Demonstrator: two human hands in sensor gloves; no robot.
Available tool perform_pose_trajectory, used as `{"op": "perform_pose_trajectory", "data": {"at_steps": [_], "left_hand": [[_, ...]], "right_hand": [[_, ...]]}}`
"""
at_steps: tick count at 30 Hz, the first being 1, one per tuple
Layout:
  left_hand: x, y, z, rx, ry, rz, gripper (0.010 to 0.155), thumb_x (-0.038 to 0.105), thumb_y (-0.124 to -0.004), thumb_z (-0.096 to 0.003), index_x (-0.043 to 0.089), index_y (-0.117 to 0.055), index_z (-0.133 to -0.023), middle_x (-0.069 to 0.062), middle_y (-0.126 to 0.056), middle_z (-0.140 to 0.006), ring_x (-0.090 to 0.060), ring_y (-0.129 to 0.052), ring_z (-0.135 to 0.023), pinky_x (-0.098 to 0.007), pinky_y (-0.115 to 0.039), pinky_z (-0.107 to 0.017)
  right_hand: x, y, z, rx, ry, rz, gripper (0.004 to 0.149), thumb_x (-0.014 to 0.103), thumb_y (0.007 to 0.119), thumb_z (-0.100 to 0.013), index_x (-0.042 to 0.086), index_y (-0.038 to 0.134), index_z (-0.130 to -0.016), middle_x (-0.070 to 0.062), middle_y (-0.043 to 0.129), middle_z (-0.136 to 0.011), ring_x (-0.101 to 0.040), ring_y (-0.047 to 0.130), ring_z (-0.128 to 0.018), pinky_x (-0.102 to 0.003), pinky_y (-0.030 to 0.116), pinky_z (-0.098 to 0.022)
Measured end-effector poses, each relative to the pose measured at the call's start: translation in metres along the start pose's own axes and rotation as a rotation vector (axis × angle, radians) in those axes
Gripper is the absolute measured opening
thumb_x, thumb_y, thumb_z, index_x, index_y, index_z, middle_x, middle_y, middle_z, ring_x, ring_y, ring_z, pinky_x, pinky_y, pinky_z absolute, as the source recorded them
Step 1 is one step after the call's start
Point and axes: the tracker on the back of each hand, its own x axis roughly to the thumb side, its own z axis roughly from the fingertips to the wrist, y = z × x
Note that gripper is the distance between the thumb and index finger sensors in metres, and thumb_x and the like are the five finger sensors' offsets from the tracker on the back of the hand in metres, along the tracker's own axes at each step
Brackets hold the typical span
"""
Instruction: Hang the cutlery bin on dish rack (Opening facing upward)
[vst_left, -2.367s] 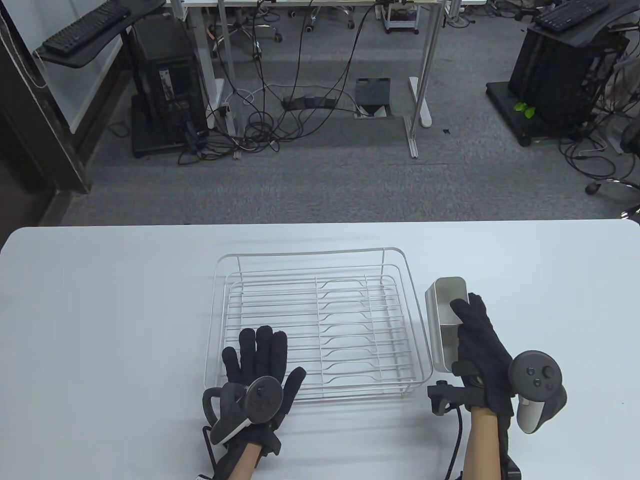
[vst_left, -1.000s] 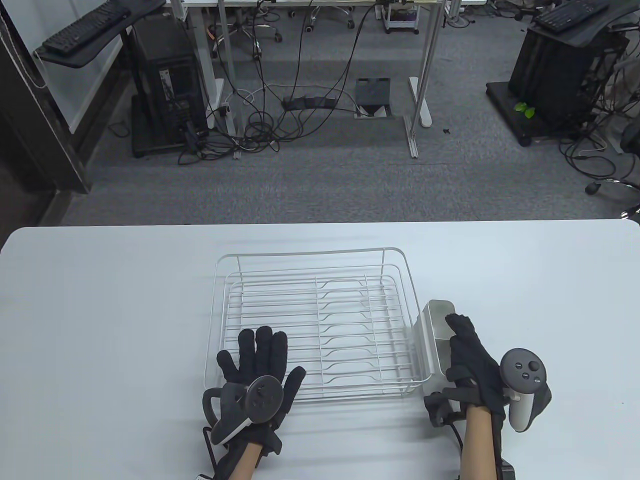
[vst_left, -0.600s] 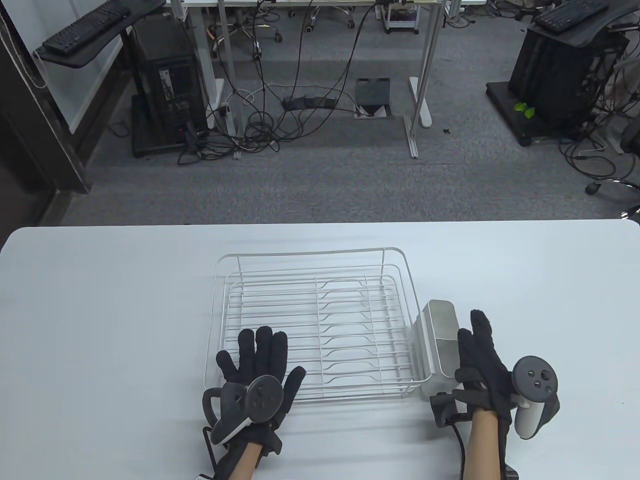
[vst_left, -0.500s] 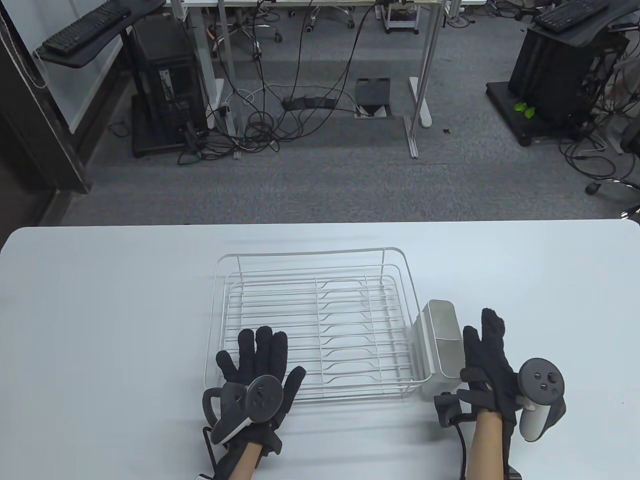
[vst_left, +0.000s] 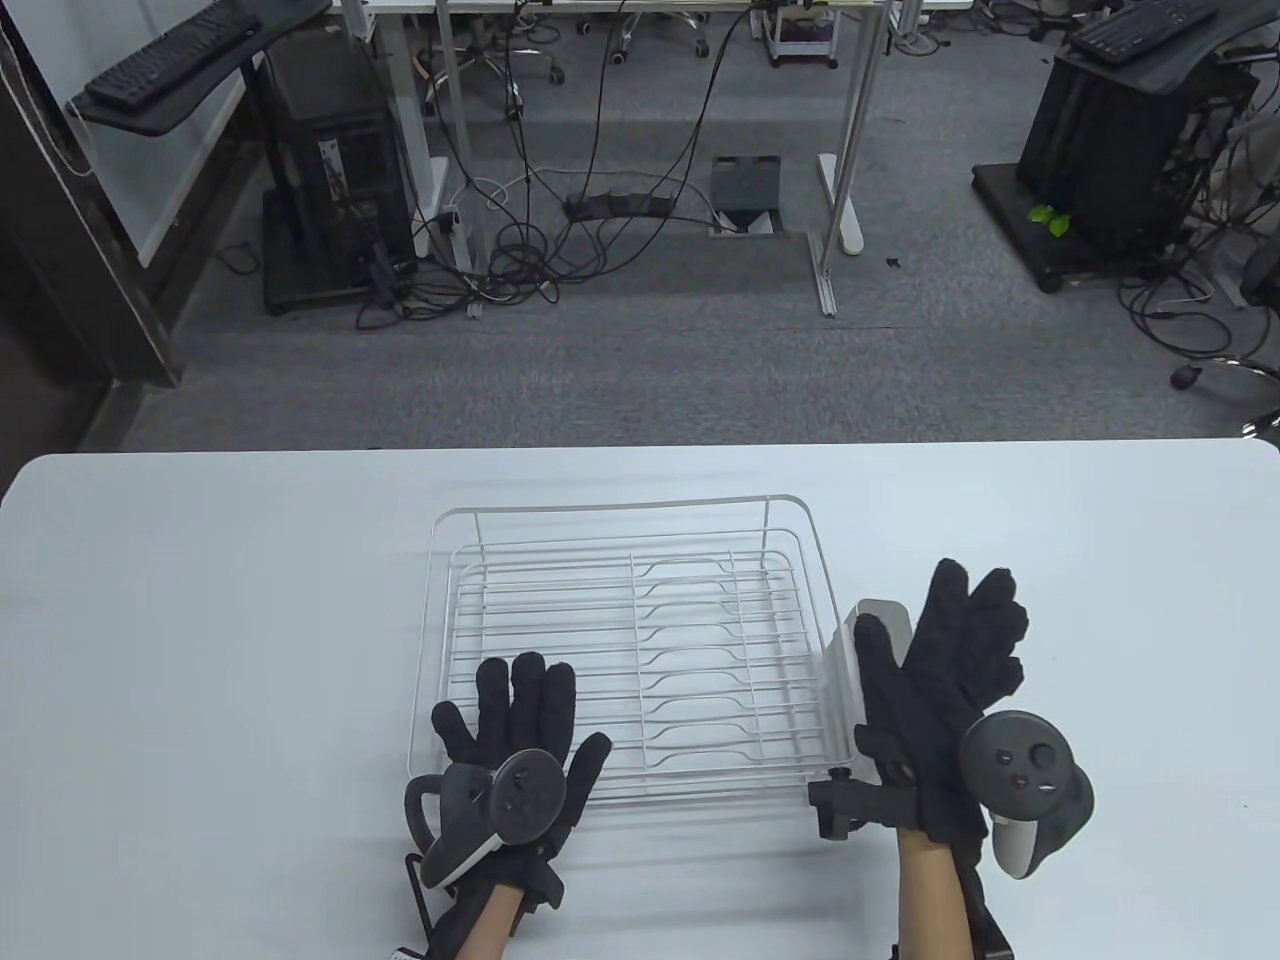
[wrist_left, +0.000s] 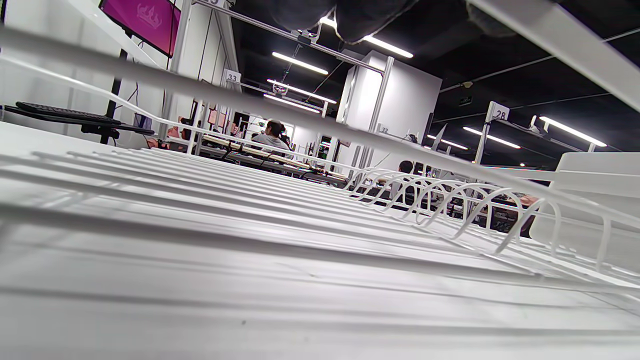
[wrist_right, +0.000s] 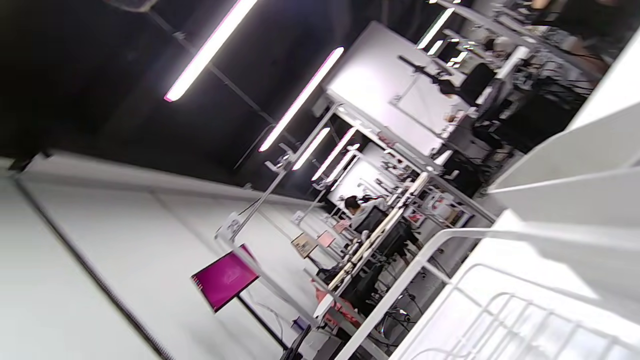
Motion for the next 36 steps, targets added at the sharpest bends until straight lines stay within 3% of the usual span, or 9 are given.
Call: {"op": "perform_pose_trajectory", "data": {"at_steps": [8, 21, 25, 27, 36], "left_hand": [[0.0, 0.0, 0.0, 0.003, 0.002, 0.0, 0.078, 0.069, -0.046, -0.0579, 0.022, -0.036, -0.119, -0.013, -0.034, -0.123, -0.042, -0.027, -0.113, -0.075, -0.019, -0.065], [0.0, -0.001, 0.0, 0.003, 0.003, 0.002, 0.078, 0.07, -0.046, -0.0577, 0.022, -0.037, -0.119, -0.014, -0.034, -0.123, -0.042, -0.028, -0.113, -0.075, -0.019, -0.065], [0.0, -0.001, 0.0, 0.004, 0.003, 0.002, 0.078, 0.069, -0.047, -0.0578, 0.021, -0.037, -0.119, -0.014, -0.034, -0.123, -0.042, -0.028, -0.113, -0.075, -0.019, -0.065], [0.0, -0.001, 0.0, 0.005, 0.003, 0.001, 0.078, 0.069, -0.046, -0.0578, 0.021, -0.037, -0.119, -0.014, -0.034, -0.123, -0.042, -0.028, -0.113, -0.075, -0.019, -0.065], [0.0, -0.001, 0.0, 0.01, 0.005, -0.003, 0.078, 0.069, -0.046, -0.0578, 0.021, -0.037, -0.119, -0.014, -0.035, -0.123, -0.042, -0.029, -0.113, -0.075, -0.019, -0.065]], "right_hand": [[0.019, 0.054, 0.014, 0.176, -0.079, 0.073, 0.076, 0.059, 0.064, -0.06, 0.03, 0.017, -0.112, -0.013, -0.001, -0.115, -0.047, -0.004, -0.101, -0.067, -0.002, -0.058], [-0.001, 0.13, 0.043, 0.429, -0.138, 0.455, 0.076, 0.067, 0.054, -0.057, 0.027, 0.019, -0.112, -0.017, 0.011, -0.117, -0.048, 0.007, -0.103, -0.066, 0.002, -0.061], [-0.009, 0.144, 0.05, 0.49, -0.122, 0.54, 0.076, 0.066, 0.053, -0.057, 0.024, 0.023, -0.113, -0.018, 0.015, -0.117, -0.047, 0.011, -0.103, -0.064, 0.004, -0.062], [-0.009, 0.146, 0.053, 0.464, -0.163, 0.611, 0.077, 0.068, 0.052, -0.056, 0.024, 0.026, -0.113, -0.018, 0.019, -0.118, -0.046, 0.015, -0.104, -0.064, 0.007, -0.064], [-0.011, 0.149, 0.057, 0.461, -0.196, 0.63, 0.08, 0.072, 0.051, -0.052, 0.025, 0.033, -0.114, -0.016, 0.025, -0.119, -0.045, 0.02, -0.107, -0.067, 0.012, -0.066]]}}
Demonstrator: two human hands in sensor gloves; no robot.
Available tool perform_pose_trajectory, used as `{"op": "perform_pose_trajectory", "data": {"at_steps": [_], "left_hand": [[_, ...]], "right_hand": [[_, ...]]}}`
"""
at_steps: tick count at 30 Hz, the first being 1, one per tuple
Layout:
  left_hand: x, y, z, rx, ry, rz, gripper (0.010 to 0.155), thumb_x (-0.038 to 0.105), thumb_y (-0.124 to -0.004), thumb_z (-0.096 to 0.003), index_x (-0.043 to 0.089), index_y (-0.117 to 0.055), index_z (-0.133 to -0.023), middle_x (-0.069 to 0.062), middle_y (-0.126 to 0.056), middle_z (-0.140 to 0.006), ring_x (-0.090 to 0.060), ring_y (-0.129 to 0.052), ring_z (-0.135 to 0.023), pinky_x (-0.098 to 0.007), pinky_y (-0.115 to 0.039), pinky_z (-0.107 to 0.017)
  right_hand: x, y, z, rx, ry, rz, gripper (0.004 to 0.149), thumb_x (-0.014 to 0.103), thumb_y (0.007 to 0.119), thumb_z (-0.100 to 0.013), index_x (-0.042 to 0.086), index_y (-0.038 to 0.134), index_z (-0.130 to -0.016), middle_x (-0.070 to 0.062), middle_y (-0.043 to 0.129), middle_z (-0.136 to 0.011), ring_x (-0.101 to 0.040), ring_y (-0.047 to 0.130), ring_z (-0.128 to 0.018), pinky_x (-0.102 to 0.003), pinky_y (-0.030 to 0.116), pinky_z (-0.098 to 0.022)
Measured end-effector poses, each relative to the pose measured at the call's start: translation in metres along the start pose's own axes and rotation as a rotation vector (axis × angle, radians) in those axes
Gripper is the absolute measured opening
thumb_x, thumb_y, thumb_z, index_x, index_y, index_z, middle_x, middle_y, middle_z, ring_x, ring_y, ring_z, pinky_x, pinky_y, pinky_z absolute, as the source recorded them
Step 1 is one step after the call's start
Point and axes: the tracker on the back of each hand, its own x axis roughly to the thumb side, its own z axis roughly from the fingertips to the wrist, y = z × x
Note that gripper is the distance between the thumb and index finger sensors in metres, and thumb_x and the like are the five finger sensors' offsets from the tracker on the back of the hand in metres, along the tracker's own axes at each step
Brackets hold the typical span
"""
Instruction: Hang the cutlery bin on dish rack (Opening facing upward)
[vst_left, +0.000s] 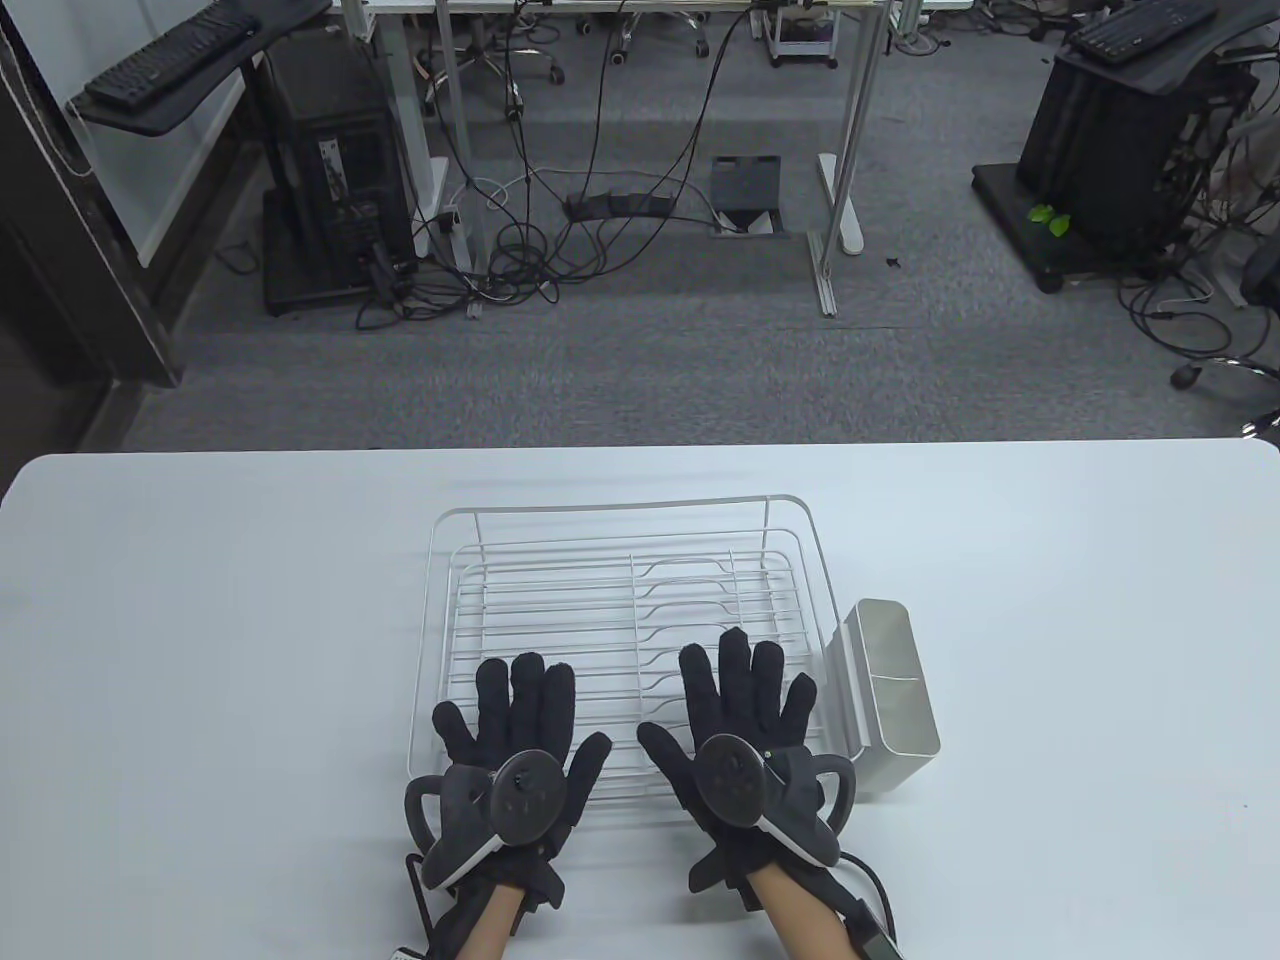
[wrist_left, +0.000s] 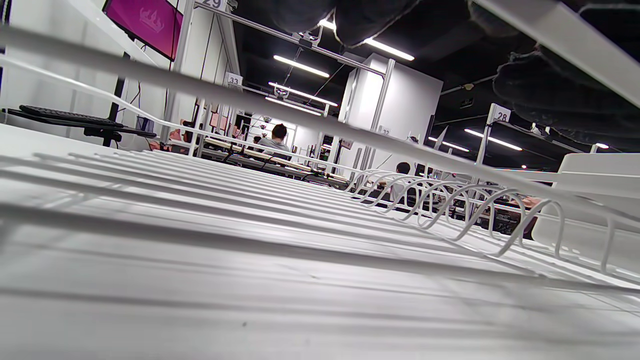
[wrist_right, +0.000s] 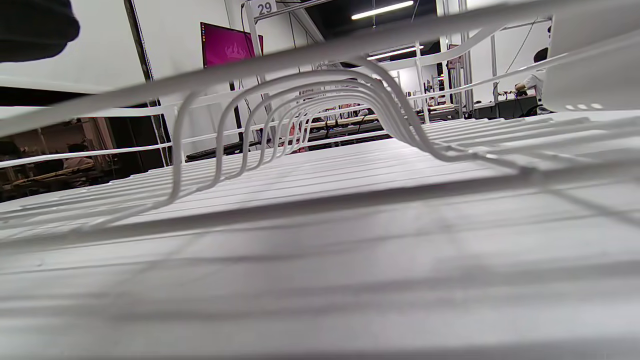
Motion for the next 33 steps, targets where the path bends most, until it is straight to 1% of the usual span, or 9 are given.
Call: {"op": "perform_pose_trajectory", "data": {"at_steps": [3, 9, 17, 33], "left_hand": [[0.0001, -0.0001, 0.0001, 0.001, 0.0, 0.0, 0.078, 0.069, -0.046, -0.0578, 0.021, -0.037, -0.119, -0.013, -0.035, -0.123, -0.042, -0.029, -0.113, -0.075, -0.019, -0.065], [0.0001, -0.0001, 0.0001, 0.001, 0.0, -0.001, 0.078, 0.07, -0.046, -0.0577, 0.021, -0.037, -0.119, -0.014, -0.035, -0.123, -0.042, -0.029, -0.113, -0.075, -0.019, -0.065], [0.0, -0.0003, 0.0001, 0.003, 0.001, 0.002, 0.078, 0.07, -0.046, -0.0577, 0.021, -0.038, -0.119, -0.014, -0.035, -0.123, -0.042, -0.029, -0.113, -0.074, -0.019, -0.065], [0.0004, -0.0004, 0.0003, 0.007, 0.006, -0.003, 0.078, 0.069, -0.046, -0.0579, 0.021, -0.038, -0.119, -0.013, -0.035, -0.122, -0.042, -0.027, -0.113, -0.074, -0.018, -0.065]], "right_hand": [[-0.0008, 0.0001, -0.0001, -0.004, -0.002, -0.014, 0.079, 0.072, 0.051, -0.052, 0.026, 0.037, -0.114, -0.015, 0.028, -0.12, -0.045, 0.022, -0.107, -0.069, 0.014, -0.066], [-0.0009, 0.0, -0.0002, -0.002, -0.004, -0.01, 0.079, 0.073, 0.052, -0.051, 0.027, 0.04, -0.114, -0.015, 0.029, -0.12, -0.045, 0.023, -0.108, -0.069, 0.015, -0.066], [-0.001, -0.0001, -0.0003, -0.009, -0.002, -0.007, 0.079, 0.073, 0.052, -0.051, 0.025, 0.042, -0.114, -0.016, 0.035, -0.12, -0.045, 0.026, -0.108, -0.069, 0.017, -0.067], [-0.0008, -0.0001, -0.0007, -0.01, 0.0, -0.008, 0.079, 0.072, 0.052, -0.051, 0.025, 0.044, -0.114, -0.017, 0.038, -0.12, -0.045, 0.029, -0.107, -0.069, 0.018, -0.067]]}}
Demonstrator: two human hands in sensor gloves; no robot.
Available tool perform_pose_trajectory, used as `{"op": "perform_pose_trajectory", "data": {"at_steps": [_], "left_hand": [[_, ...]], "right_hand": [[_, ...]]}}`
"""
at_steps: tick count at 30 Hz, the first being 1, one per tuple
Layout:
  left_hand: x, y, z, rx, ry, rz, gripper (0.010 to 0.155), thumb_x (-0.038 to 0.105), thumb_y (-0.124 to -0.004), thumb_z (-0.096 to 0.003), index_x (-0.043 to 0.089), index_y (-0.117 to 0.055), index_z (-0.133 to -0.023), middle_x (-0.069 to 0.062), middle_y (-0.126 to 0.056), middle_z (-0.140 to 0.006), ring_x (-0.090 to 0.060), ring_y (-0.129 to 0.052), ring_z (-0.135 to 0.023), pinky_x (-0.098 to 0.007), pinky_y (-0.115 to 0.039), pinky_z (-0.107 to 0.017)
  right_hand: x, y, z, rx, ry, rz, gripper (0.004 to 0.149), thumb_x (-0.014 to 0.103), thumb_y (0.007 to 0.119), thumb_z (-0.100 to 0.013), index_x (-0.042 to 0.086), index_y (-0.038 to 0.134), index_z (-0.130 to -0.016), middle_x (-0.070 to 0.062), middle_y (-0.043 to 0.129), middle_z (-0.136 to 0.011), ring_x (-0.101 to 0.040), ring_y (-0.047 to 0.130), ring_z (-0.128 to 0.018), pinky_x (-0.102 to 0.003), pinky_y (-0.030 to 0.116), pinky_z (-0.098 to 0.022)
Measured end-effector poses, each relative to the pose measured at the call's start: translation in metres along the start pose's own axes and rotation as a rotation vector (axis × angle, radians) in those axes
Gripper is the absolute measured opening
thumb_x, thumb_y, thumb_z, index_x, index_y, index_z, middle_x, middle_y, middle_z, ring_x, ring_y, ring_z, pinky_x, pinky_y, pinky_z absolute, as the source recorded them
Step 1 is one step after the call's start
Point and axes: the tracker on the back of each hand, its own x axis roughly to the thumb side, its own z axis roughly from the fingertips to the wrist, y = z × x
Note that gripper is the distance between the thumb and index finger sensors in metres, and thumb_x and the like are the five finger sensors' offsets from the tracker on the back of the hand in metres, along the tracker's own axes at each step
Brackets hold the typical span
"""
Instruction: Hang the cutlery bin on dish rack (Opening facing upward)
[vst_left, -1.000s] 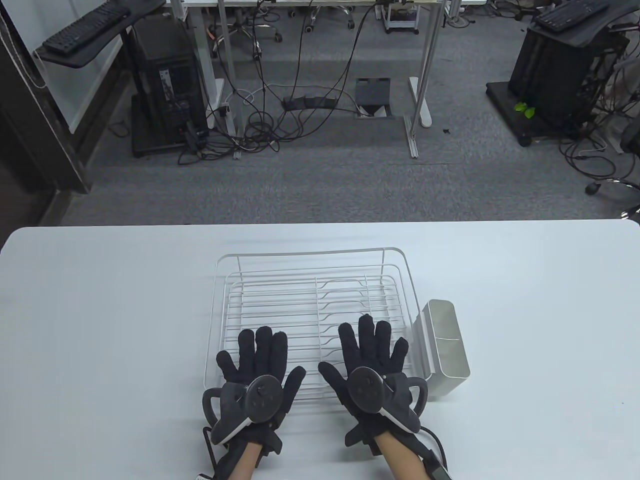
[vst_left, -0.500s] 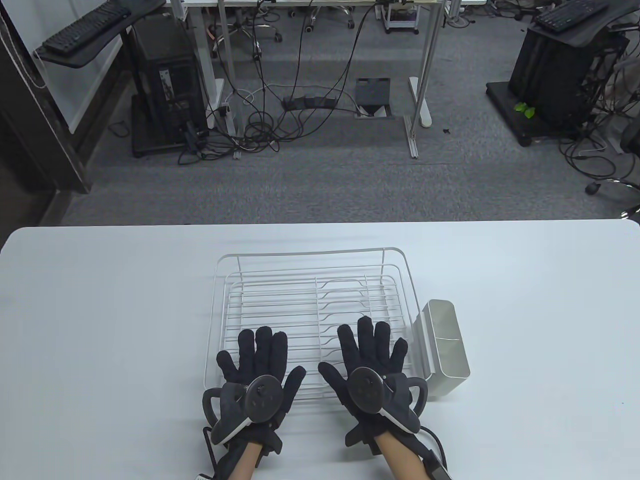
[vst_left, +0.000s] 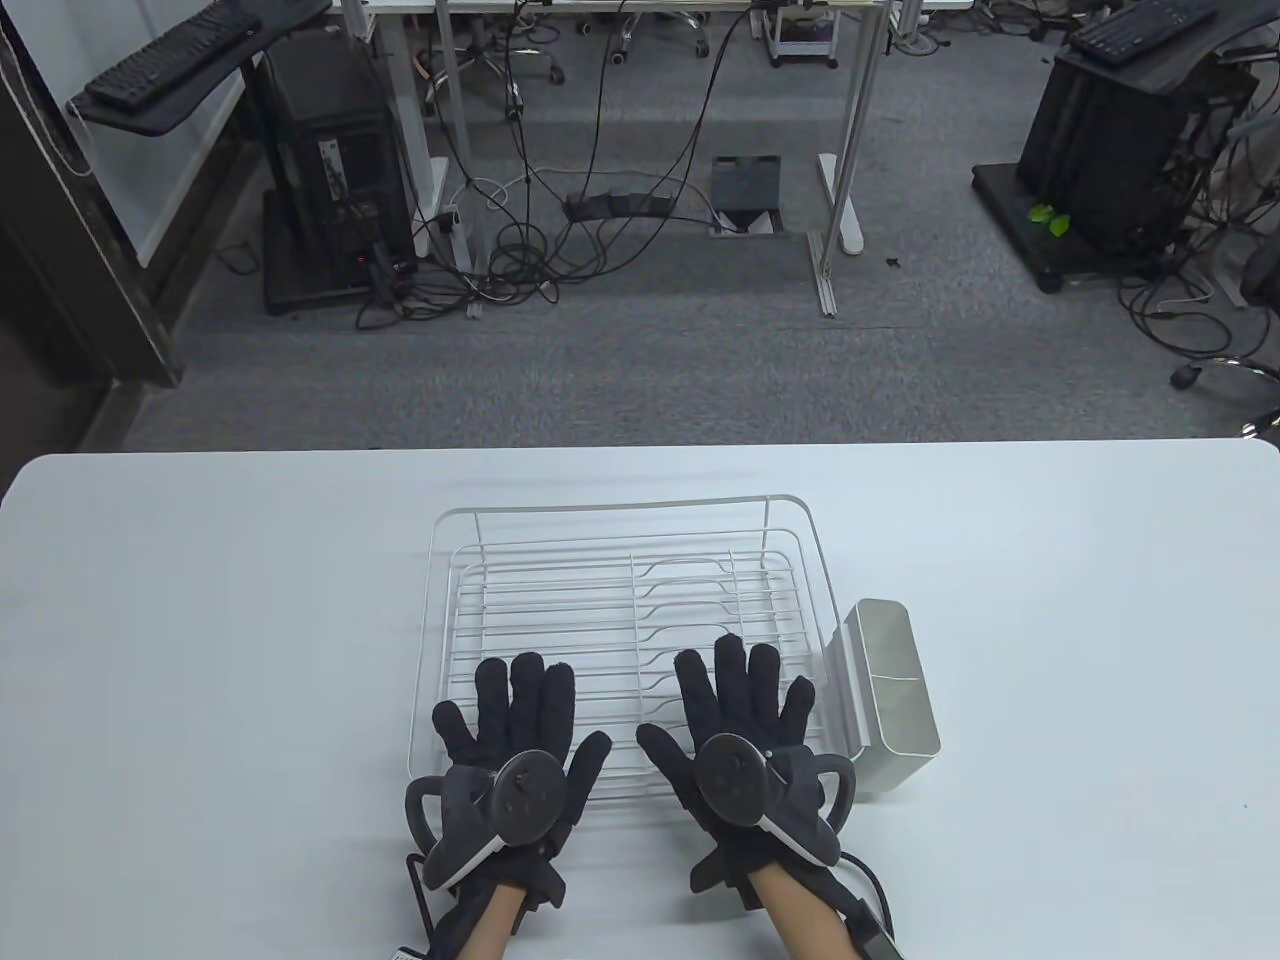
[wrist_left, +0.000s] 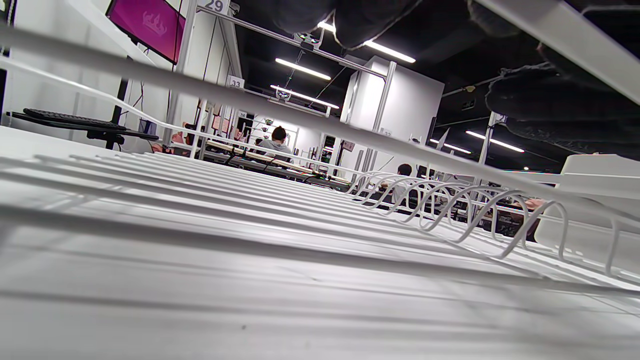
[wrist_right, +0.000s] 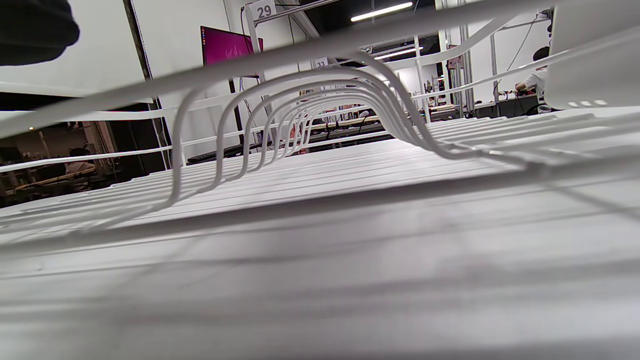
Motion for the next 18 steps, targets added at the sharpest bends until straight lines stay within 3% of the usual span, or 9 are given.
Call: {"op": "perform_pose_trajectory", "data": {"at_steps": [18], "left_hand": [[0.0002, -0.0001, 0.0001, -0.001, 0.0, 0.0, 0.078, 0.069, -0.046, -0.0579, 0.021, -0.038, -0.119, -0.014, -0.035, -0.122, -0.042, -0.028, -0.113, -0.074, -0.018, -0.065]], "right_hand": [[-0.0001, 0.0, 0.0, -0.001, 0.0, -0.001, 0.078, 0.072, 0.053, -0.051, 0.025, 0.046, -0.113, -0.016, 0.039, -0.119, -0.045, 0.029, -0.108, -0.068, 0.019, -0.067]]}}
